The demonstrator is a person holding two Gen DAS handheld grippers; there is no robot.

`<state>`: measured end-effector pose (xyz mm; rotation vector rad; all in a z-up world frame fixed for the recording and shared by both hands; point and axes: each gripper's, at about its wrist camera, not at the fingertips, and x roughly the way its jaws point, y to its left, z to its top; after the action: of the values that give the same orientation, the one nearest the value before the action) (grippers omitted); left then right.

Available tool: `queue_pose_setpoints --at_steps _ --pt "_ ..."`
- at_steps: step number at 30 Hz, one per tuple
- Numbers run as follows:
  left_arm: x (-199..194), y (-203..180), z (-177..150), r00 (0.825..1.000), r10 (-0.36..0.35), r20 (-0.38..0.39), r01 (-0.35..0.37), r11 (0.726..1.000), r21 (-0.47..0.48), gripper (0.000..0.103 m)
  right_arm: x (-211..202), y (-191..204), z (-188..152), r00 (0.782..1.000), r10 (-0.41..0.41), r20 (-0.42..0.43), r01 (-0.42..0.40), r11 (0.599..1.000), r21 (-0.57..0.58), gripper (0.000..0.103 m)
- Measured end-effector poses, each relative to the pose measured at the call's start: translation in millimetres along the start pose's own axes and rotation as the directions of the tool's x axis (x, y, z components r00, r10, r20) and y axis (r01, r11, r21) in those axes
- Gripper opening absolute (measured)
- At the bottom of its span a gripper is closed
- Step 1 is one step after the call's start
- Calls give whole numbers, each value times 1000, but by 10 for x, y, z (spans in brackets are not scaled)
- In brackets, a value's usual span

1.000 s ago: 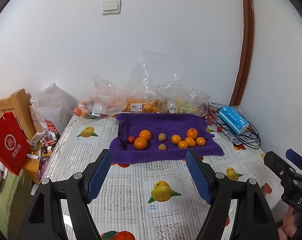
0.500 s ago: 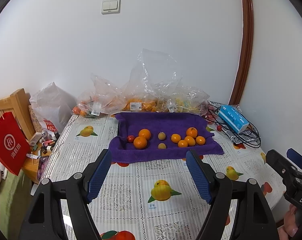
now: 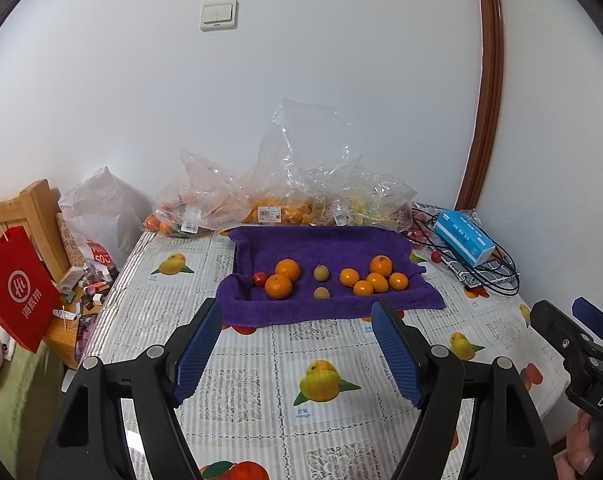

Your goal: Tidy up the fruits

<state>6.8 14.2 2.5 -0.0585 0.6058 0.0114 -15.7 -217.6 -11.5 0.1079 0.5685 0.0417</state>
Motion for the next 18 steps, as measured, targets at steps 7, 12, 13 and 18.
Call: queue_pose_setpoints --at_steps 7,12,13,18 --pt "0 -11 3 1000 -4 -1 4 1000 3 75 -6 -10 -5 1000 2 2 -2 1000 5 99" --pt "-27 -30 4 1000 5 11 -5 1000 7 75 -9 -10 -3 1000 4 0 -4 1000 3 99" --pt "-30 -29 8 1000 2 11 -2 1000 8 75 -15 -8 -2 1000 5 1 -5 1000 4 99" --pt "-37 -24 7 1000 -1 12 1 1000 5 75 -15 -10 5 1000 7 0 -7 1000 8 99"
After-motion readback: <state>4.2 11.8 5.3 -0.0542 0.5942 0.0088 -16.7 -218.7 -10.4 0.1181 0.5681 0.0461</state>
